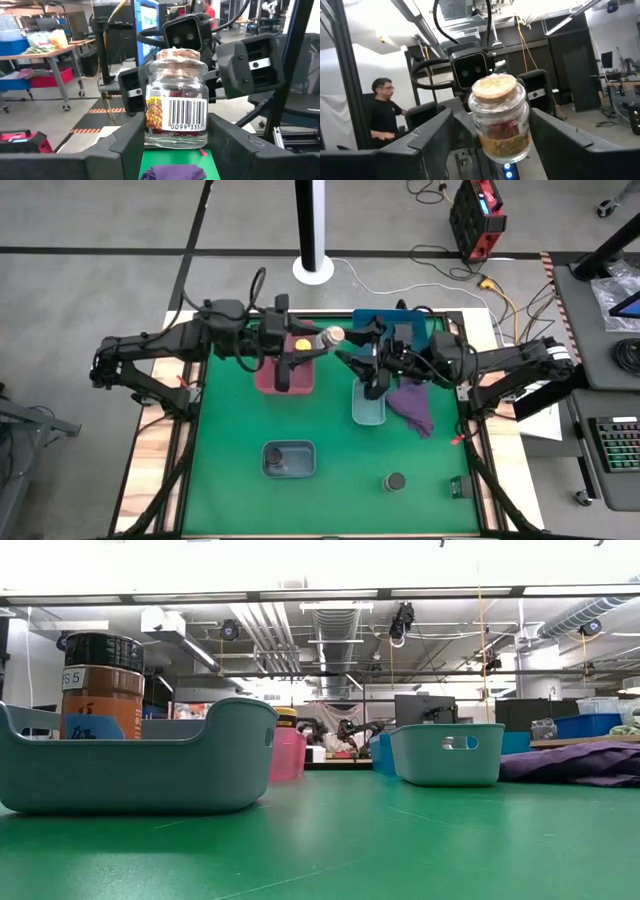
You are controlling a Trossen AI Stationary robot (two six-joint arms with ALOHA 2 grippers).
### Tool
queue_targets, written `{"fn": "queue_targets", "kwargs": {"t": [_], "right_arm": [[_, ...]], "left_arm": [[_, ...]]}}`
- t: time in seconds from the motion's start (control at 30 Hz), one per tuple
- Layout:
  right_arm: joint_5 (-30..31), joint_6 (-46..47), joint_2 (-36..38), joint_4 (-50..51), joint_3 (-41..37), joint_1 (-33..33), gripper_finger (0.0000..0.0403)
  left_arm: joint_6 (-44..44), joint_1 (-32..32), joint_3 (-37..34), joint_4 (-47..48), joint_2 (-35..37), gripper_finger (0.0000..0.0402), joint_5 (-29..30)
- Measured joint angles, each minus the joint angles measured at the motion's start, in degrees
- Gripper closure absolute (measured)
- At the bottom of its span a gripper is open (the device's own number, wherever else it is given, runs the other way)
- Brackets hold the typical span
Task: Sort spices by type
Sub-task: Put the brown seasoning bottle into the small light blue bin
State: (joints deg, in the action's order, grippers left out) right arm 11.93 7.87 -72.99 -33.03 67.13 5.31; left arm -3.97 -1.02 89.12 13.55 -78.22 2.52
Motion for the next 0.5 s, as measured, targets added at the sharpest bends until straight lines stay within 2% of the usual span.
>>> {"fn": "queue_targets", "kwargs": {"t": [0.13,0.43,0.5], "right_arm": [[0.19,0.17,0.00,1.01,-0.01,0.01,0.0149],[0.23,0.49,0.60,4.15,-0.02,0.01,0.0165],[1.68,0.49,1.69,6.43,-0.02,0.06,0.0160]], "left_arm": [[0.00,0.05,0.00,0.30,-0.11,0.0231,0.02],[0.00,0.00,0.00,-0.01,-0.11,0.0232,0.06],[0.00,0.00,0.00,-0.03,-0.05,0.0232,0.15]]}}
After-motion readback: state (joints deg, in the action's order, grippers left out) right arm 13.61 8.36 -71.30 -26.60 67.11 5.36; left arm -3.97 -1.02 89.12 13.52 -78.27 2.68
